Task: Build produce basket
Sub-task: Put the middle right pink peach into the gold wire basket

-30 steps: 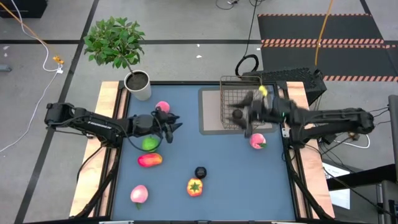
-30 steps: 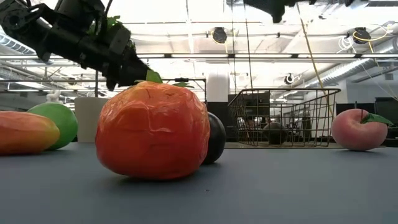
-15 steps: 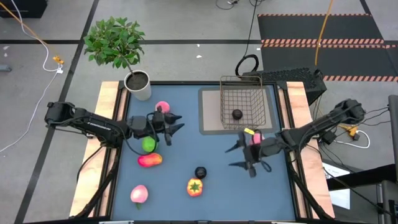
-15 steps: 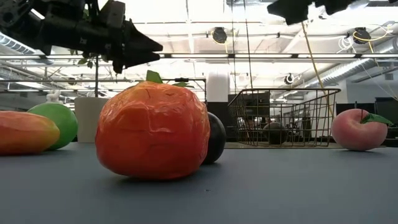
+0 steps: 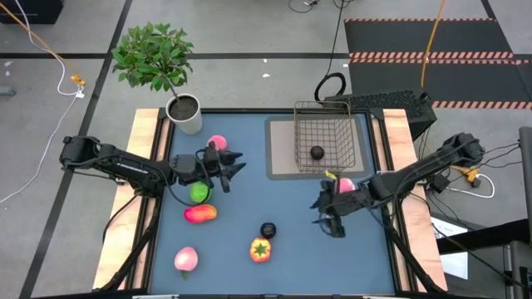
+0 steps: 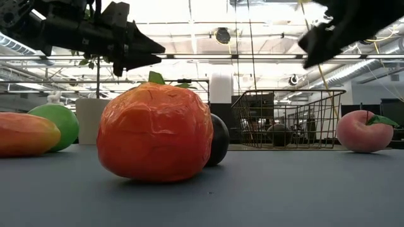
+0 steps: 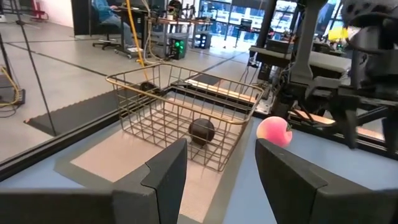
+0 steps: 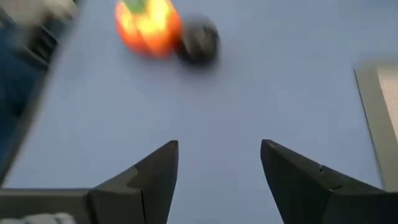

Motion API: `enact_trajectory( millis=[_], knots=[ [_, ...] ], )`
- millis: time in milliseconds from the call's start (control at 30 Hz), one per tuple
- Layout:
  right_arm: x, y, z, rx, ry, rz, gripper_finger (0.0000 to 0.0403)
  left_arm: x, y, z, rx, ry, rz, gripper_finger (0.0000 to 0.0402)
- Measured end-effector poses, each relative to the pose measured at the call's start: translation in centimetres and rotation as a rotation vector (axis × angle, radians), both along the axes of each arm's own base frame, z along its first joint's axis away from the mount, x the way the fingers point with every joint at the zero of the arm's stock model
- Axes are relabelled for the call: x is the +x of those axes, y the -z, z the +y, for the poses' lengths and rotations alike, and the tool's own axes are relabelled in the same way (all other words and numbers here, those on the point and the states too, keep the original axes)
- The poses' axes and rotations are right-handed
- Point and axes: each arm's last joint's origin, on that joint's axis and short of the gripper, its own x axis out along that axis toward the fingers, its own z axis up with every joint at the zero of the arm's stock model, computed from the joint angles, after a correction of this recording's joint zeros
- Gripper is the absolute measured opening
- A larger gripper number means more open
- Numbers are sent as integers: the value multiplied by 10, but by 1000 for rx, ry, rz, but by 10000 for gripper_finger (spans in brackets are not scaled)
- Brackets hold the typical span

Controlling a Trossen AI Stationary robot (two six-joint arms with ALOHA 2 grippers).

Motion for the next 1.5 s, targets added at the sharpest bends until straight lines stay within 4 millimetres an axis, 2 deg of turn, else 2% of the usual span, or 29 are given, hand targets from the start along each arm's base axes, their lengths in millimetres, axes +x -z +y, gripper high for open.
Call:
enact_trajectory(
  millis=[100, 267, 467, 667, 933, 1200, 1333, 1500],
  knots=[
    [-12, -5, -2, -25, 44, 170, 216, 0, 1, 0, 2, -14, 6, 191],
    [-21, -14, -3, -65, 76, 287, 215, 0, 2, 1, 3, -33, 22, 191],
    [-38, -17, -21, -158, 364, 452, 215, 0, 2, 1, 3, -33, 22, 191],
    [-44, -5, -34, -48, 628, 560, 222, -1, 4, 1, 57, -30, 58, 191],
    [-51, 13, -54, -38, 758, 667, 288, -2, 14, 1, 38, -30, 164, 191],
    [-51, 37, -66, -7, 802, 652, 344, -3, 16, 1, 38, -29, 186, 191],
    [-47, 53, -70, 74, 775, 598, 350, -3, 16, 1, 31, -30, 182, 191],
    [-49, 64, -74, 69, 772, 586, 350, -3, 16, 1, 29, -30, 180, 191]
  ],
)
